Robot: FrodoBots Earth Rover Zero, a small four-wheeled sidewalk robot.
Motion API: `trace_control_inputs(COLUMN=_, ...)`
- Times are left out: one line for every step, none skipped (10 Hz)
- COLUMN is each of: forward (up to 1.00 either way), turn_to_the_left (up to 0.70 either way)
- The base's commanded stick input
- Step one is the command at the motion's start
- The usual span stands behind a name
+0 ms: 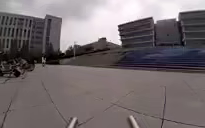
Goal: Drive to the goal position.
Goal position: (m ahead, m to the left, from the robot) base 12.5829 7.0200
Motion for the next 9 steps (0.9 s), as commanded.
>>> trace_control_inputs(forward=1.0, turn_to_the_left=0.0)
trace_control_inputs(forward=1.0, turn_to_the_left=0.01)
trace_control_inputs(forward=1.0, turn_to_the_left=0.1)
trace_control_inputs(forward=1.0, turn_to_the_left=0.34)
trace_control_inputs(forward=1.0, turn_to_the_left=0.24)
trace_control_inputs(forward=1.0, turn_to_the_left=0.06)
trace_control_inputs(forward=1.0, turn_to_the_left=0.21)
trace_control_inputs(forward=1.0, turn_to_the_left=0.33)
trace_control_inputs(forward=1.0, turn_to_the_left=0.11)
